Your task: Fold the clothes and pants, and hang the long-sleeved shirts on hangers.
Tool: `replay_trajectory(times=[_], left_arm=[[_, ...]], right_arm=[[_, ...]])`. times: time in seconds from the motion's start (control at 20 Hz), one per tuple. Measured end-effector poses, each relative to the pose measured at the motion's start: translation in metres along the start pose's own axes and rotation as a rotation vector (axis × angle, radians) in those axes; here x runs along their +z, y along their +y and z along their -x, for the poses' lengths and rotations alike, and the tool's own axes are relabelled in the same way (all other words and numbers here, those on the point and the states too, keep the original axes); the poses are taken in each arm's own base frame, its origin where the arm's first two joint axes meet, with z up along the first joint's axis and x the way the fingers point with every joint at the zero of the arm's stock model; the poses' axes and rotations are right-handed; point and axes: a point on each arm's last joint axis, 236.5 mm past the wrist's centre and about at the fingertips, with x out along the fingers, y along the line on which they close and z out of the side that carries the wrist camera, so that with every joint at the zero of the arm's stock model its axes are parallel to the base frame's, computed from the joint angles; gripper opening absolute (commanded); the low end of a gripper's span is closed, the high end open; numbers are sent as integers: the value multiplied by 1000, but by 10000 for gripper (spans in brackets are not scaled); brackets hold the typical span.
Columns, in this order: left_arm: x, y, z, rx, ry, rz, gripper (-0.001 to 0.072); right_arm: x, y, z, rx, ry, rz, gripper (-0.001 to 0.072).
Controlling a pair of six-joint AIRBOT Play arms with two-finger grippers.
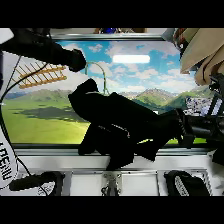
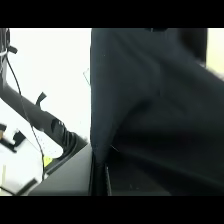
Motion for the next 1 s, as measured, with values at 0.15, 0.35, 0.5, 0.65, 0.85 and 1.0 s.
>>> replay_trajectory(times=[0.15,0.35,0.5,0.65,0.85,1.0], left_arm=[[18,-9,23,-106,-124,77,618],[39,1,66,-123,-293,147,617],[46,8,95,-101,-375,165,285],[48,6,112,-92,-419,164,17],[48,-7,115,-113,-424,141,18],[48,-18,112,-133,-417,113,17]], right_arm=[[8,-6,0,-23,-31,-3,12],[35,-21,10,-112,-118,41,12],[71,-44,38,-287,-213,117,12],[108,-68,86,-524,-309,194,12],[145,-89,173,-902,-471,252,12],[149,-92,245,-1195,-581,241,12]])
